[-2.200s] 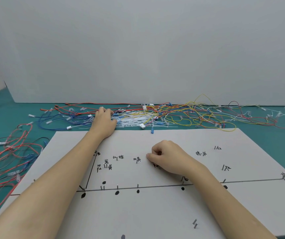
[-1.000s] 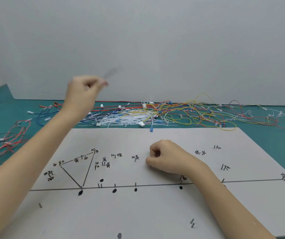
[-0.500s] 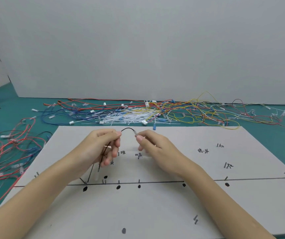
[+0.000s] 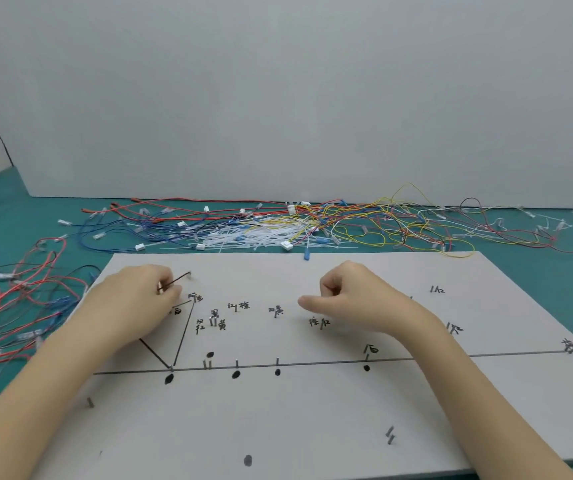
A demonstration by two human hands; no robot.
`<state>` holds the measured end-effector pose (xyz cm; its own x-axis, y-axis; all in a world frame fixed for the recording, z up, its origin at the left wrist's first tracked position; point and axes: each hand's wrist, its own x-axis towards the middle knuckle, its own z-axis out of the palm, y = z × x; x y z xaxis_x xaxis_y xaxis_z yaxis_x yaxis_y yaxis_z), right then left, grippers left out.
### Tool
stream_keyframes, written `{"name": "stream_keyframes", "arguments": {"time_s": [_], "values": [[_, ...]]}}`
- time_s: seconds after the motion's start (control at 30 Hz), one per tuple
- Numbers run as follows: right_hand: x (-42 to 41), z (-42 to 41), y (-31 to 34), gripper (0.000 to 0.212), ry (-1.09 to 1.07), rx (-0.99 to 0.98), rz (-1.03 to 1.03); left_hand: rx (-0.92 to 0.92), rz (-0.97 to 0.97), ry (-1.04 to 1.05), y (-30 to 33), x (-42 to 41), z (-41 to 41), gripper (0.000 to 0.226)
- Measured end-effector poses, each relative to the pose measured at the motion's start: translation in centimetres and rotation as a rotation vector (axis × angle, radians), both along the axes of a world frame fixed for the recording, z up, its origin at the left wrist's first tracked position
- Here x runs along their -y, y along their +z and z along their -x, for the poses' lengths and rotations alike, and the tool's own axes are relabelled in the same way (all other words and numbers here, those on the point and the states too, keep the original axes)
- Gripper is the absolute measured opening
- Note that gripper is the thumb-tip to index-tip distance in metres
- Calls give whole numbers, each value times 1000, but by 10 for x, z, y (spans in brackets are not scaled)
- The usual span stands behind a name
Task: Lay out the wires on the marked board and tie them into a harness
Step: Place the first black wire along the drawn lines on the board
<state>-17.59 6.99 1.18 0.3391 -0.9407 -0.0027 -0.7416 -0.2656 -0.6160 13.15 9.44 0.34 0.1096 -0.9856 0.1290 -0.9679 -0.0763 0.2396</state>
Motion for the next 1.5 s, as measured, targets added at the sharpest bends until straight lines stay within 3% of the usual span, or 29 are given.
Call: {"name": "stream_keyframes", "arguments": {"time_s": [0.1, 0.2, 0.4, 0.6, 0.77, 1.07, 1.5], "values": [[-5, 0, -1, 35, -2, -182, 20, 8, -116, -52, -6, 5, -8, 29], [-11, -3, 1, 28, 24, -259, 9, -24, -108, -65, -9, 6, -11, 35], [-24, -9, -6, 34, 59, -409, 53, 189, -96, -28, -9, 3, -7, 33], [-20, 0, -3, 36, 135, -298, -42, 335, -64, -32, -14, 2, 4, 33], [-18, 0, -4, 38, 137, -282, -25, 306, -109, -89, -16, 8, -5, 35], [-16, 4, 0, 32, 132, -273, -70, 270, -2, -32, -20, -2, 3, 37], [-2, 44, -4, 29, -40, -245, -84, 250, -17, -33, -18, 22, 59, 32]]}}
